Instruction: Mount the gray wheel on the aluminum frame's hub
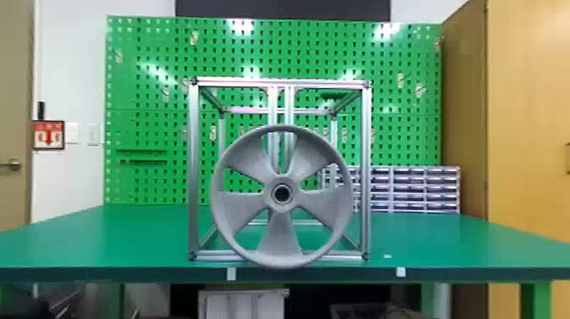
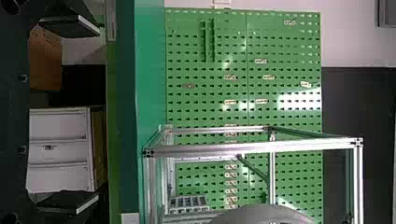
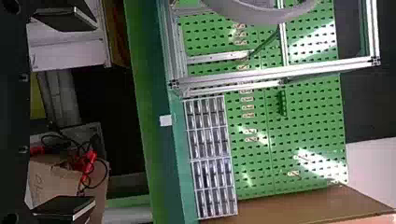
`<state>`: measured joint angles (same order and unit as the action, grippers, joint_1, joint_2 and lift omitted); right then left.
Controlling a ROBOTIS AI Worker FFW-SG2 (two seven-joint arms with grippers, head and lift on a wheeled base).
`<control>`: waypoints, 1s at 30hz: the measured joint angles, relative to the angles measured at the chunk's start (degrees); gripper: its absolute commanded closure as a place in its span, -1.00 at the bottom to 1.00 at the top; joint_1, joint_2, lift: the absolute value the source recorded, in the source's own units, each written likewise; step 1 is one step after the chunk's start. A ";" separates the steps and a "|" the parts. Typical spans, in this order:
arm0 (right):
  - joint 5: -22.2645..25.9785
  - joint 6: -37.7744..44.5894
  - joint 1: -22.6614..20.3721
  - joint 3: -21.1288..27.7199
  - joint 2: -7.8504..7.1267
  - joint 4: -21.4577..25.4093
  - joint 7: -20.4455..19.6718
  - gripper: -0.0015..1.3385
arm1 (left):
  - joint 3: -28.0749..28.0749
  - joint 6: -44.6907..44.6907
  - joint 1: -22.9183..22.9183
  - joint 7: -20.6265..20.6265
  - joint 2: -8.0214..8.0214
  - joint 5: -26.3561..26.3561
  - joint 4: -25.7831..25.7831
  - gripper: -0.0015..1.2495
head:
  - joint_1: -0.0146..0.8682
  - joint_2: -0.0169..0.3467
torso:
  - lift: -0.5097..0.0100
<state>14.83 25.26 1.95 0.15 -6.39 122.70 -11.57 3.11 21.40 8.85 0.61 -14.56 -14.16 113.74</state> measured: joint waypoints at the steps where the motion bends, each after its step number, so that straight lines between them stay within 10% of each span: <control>1: -0.51 -1.01 -0.47 0.07 0.05 -0.43 0.50 -1.00 | 0.19 -1.02 -0.44 -0.58 0.09 0.33 -0.59 -0.90 | -0.98 -0.87 | -0.96; 30: -10.68 -26.24 -7.62 0.08 2.82 -19.00 6.98 -1.00 | 5.43 -26.61 -8.43 -7.64 4.93 6.80 -19.96 -0.87 | -0.98 -0.87 | -0.96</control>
<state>4.15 -0.98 -5.67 0.22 -3.57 103.70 -4.59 8.54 -5.21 0.41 -7.03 -9.63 -7.36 93.79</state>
